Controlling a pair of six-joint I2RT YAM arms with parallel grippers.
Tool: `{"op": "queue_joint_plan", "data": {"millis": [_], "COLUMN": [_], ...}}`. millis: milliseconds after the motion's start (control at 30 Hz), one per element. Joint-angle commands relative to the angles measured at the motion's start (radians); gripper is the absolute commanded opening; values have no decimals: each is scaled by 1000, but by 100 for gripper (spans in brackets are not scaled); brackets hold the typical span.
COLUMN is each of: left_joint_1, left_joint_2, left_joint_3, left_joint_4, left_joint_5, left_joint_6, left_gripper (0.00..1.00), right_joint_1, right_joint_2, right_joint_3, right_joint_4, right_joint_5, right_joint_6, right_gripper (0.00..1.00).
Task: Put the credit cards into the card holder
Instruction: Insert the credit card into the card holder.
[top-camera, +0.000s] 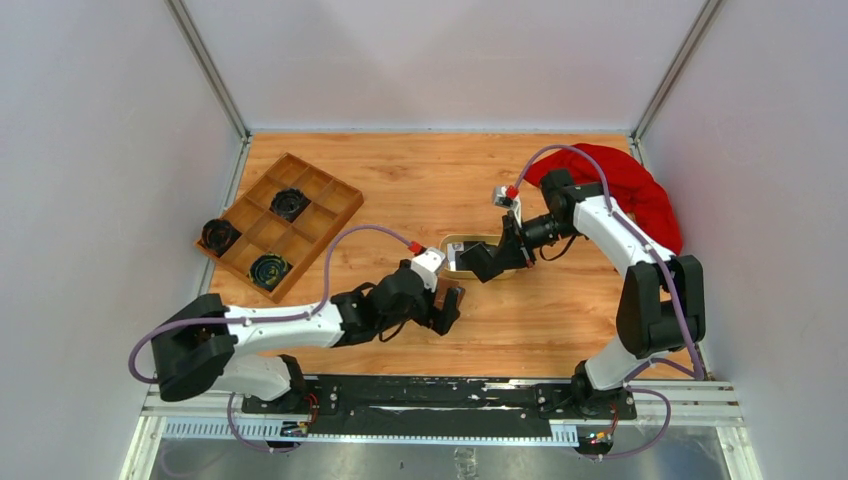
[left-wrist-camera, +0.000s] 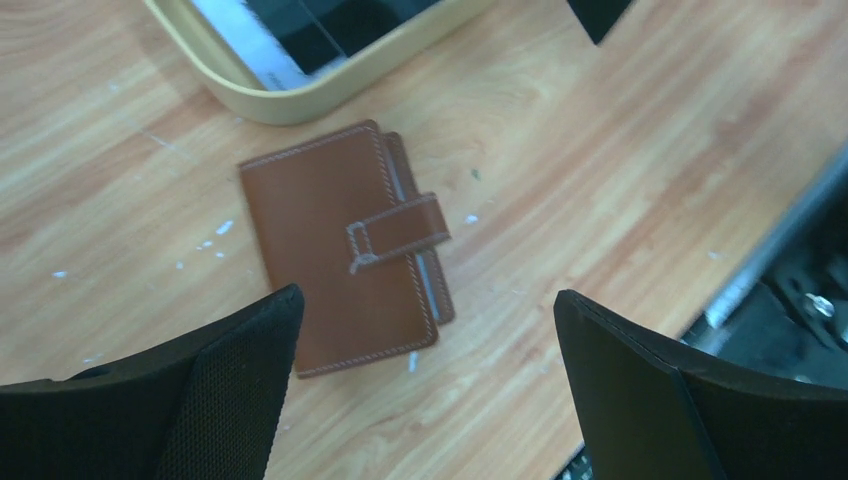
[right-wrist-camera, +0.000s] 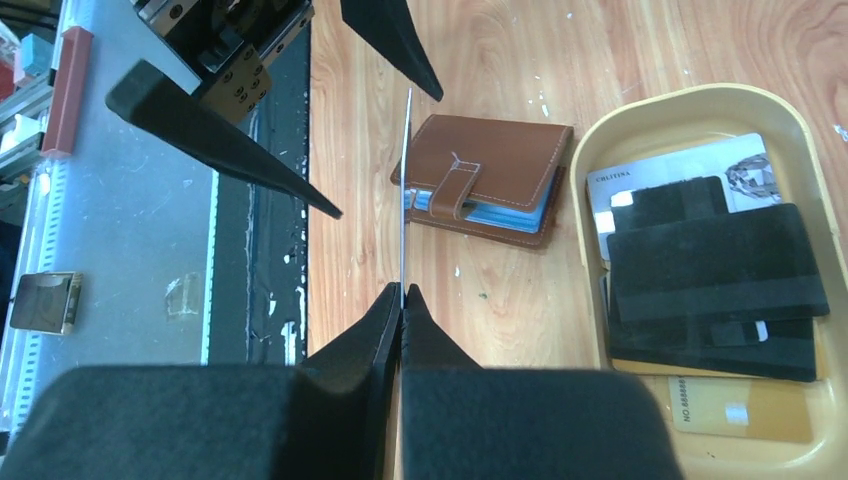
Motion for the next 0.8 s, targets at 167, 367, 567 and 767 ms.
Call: {"op": "queue_joint_plan", "data": {"millis": [167, 367, 567, 767], "left_joint_1": [-102, -122, -122, -112], "left_joint_2": [229, 332, 380, 292], "left_joint_3": [253, 304, 300, 237], "left_joint_4": [-334, -320, -302, -289], "left_joint_5": [-427, -426, -436, -417], "left_joint_6": [-18, -10, 5, -26], "left_gripper": [100, 98, 89, 70], "right_joint_1": [-1, -10, -14, -17], "right_joint_2": [-14, -17, -16, -22], "right_joint_3": [-6, -6, -8, -9], "right_joint_4": [44, 44, 44, 44], "right_joint_5": [34, 28, 26, 22], "right_joint_6": [58, 61, 61, 61], "right_gripper": [0, 0, 0, 0]}}
